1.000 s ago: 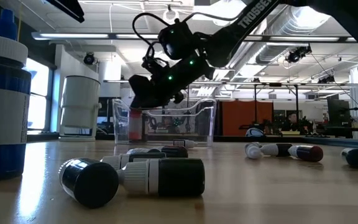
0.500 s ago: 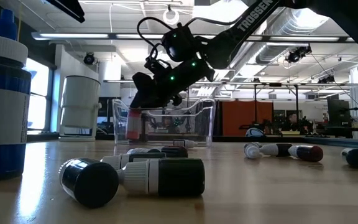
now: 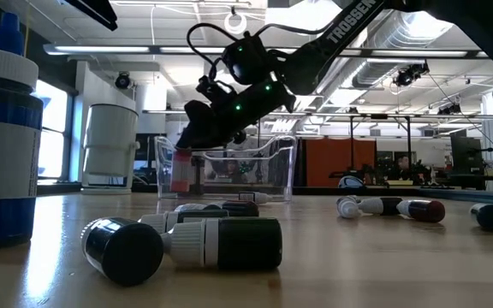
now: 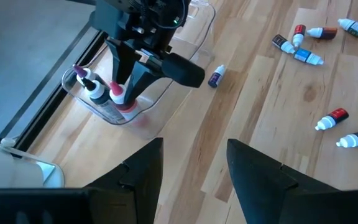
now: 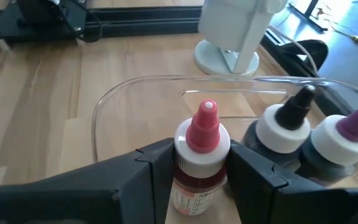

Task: Pick & Place food coloring
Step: Put the large pink food coloring bottle into the bin

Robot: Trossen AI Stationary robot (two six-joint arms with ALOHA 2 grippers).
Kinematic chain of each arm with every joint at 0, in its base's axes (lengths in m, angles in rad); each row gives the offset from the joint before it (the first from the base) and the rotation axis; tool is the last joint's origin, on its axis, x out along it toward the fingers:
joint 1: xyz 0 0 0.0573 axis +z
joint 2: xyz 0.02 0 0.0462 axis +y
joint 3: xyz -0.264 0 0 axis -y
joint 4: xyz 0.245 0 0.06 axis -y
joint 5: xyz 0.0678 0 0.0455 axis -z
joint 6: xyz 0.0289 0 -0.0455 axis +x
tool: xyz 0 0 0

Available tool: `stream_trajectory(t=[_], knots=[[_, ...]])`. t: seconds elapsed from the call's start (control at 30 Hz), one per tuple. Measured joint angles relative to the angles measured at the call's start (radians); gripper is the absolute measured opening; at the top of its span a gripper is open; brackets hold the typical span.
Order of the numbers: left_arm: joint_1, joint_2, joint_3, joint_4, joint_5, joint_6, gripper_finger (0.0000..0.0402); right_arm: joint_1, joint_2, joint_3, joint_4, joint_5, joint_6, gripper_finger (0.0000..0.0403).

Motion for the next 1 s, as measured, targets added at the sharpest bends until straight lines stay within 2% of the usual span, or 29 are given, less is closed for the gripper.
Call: stream_trajectory(t=[0.13, 0.37, 0.6, 1.0], knots=[[0.0, 0.0, 0.0, 0.0, 0.0, 0.0, 0.0172, 0.0, 0.0, 0.0, 0.001, 0.004, -0.008, 0.0129], [0.0, 0.0, 0.0, 0.0, 0.007, 0.0, 0.0172, -0.002, 0.0, 0.0, 0.048, 0.115, -0.003, 0.0129], [0.0, 0.0, 0.0, -0.002, 0.029, 0.0, 0.0172, -0.002, -0.001, 0.0, 0.044, -0.001, 0.0, 0.0132], [0.0, 0.0, 0.0, 0.007, 0.03, 0.0, 0.0172, -0.008, -0.002, 0.0, 0.038, -0.007, -0.017, 0.0199]])
